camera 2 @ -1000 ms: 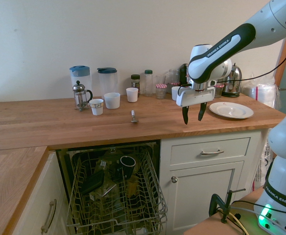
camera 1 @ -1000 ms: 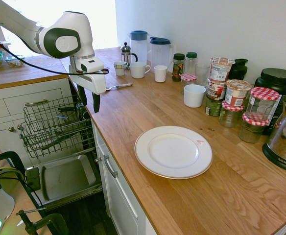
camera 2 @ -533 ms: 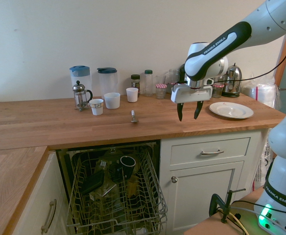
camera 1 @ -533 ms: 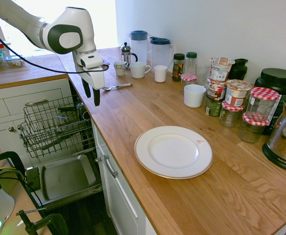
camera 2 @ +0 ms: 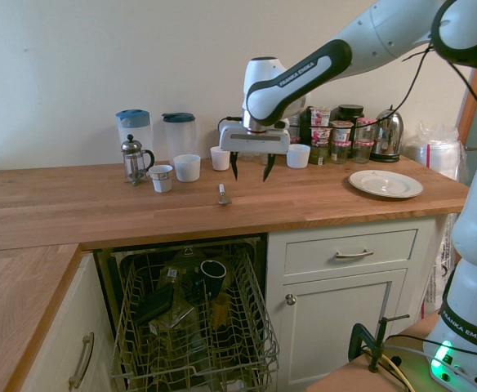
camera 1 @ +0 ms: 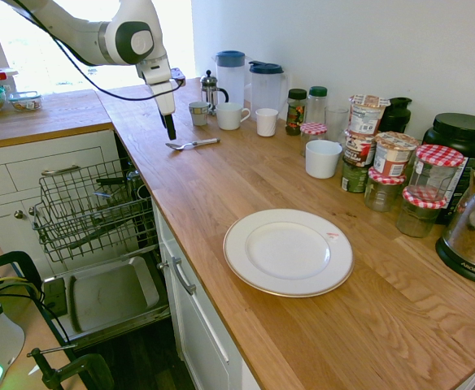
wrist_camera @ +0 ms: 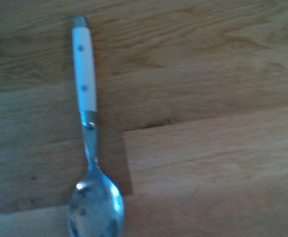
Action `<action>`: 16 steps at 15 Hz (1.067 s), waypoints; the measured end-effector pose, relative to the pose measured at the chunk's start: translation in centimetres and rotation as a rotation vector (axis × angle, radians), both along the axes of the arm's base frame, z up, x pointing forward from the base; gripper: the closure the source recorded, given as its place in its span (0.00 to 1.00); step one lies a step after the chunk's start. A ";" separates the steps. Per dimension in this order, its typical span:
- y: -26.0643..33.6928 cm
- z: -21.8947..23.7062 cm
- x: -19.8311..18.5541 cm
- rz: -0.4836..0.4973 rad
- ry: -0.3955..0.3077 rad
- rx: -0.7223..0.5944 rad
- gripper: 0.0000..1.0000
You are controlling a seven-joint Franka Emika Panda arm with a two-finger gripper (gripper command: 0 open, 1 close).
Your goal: Put the spoon in the dishwasher
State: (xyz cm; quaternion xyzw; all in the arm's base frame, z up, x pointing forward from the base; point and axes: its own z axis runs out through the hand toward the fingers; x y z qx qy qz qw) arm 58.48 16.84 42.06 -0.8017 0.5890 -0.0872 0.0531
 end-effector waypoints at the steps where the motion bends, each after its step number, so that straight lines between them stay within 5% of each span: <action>1: 1.1 -0.5 1.5 -0.007 0.002 -0.006 0.00; 8: 4.2 -4.4 9.7 -0.050 0.037 -0.031 0.00; 16: 4.1 -7.2 11.1 -0.071 0.067 -0.023 0.00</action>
